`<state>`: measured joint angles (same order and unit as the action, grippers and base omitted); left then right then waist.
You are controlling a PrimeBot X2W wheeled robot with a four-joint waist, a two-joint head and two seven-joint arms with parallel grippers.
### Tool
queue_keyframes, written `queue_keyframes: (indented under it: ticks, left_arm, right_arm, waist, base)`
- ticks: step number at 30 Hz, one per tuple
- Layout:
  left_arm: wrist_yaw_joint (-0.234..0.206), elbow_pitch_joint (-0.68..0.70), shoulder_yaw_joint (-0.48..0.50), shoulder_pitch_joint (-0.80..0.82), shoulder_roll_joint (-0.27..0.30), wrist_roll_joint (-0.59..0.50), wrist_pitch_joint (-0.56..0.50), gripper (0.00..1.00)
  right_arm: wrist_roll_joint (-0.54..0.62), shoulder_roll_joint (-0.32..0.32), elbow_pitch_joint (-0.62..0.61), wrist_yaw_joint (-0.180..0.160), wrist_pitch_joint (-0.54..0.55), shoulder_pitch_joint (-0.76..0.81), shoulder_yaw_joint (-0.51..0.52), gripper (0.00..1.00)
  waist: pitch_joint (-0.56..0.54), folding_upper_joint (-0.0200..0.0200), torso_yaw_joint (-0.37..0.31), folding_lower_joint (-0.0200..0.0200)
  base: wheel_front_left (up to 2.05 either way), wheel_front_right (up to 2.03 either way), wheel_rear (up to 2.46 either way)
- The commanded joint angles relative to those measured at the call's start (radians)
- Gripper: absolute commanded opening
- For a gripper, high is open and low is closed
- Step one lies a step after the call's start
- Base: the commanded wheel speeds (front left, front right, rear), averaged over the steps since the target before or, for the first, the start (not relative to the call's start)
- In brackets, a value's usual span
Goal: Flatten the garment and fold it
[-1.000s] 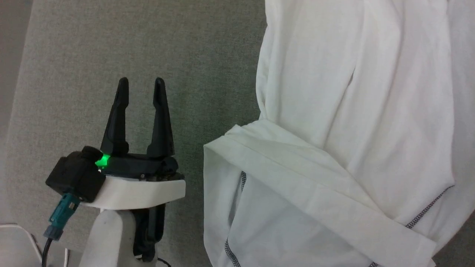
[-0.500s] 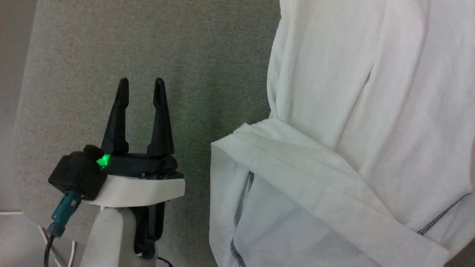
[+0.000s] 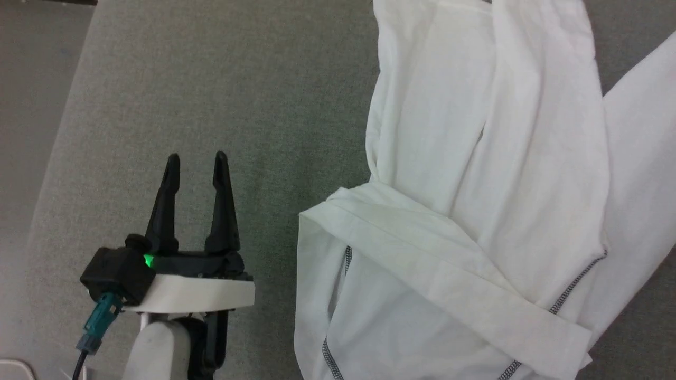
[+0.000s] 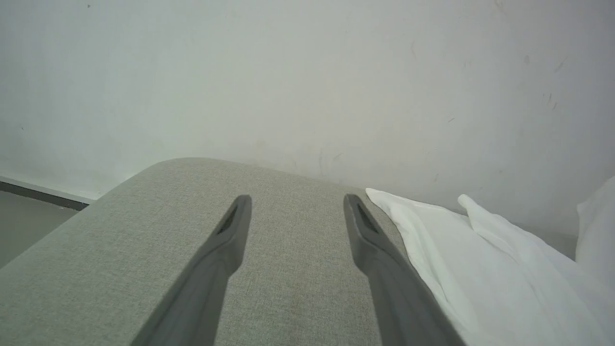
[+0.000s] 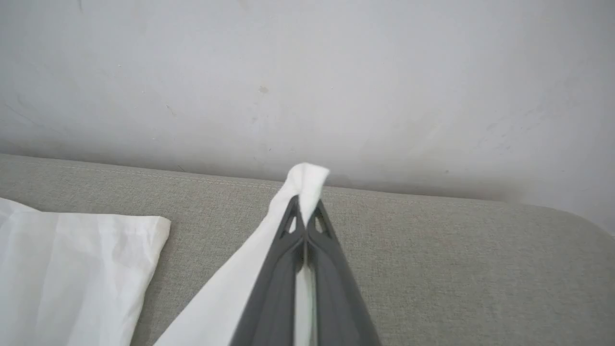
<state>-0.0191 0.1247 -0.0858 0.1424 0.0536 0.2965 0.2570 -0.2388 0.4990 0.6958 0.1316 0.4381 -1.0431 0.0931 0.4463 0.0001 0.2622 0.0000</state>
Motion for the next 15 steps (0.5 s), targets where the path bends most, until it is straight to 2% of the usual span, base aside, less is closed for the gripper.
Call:
queue_keyframes:
  ticks: [1,6,10,15]
  left_arm:
    - [-0.002,-0.004,0.007,-0.017,-0.003,-0.008,0.005,1.00]
    - [-0.008,-0.020,0.019,-0.079,0.004,-0.015,0.004,1.00]
    - [-0.013,-0.017,0.022,-0.122,0.012,-0.013,-0.005,1.00]
    - [-0.026,0.003,0.029,-0.179,0.021,-0.008,-0.031,1.00]
  right_arm:
    - [-0.013,0.011,-0.018,-0.001,-0.013,0.026,-0.010,0.00]
    - [-0.080,0.051,-0.157,-0.001,-0.056,0.142,-0.066,0.00]
    - [-0.122,0.078,-0.333,-0.001,-0.069,0.268,-0.082,0.00]
    - [-0.139,0.053,-0.607,-0.001,-0.031,0.448,-0.049,0.00]
  waist:
    - [-0.125,-0.0001,-0.066,0.0000]
    - [-0.240,-0.0001,-0.111,0.0000]
    - [-0.320,-0.0001,-0.129,0.0000]
    - [-0.387,-0.0001,-0.154,0.0000]
  base:
    - [0.00,0.00,0.00]
    - [0.00,0.00,0.00]
    - [0.00,0.00,0.00]
    - [0.00,0.00,0.00]
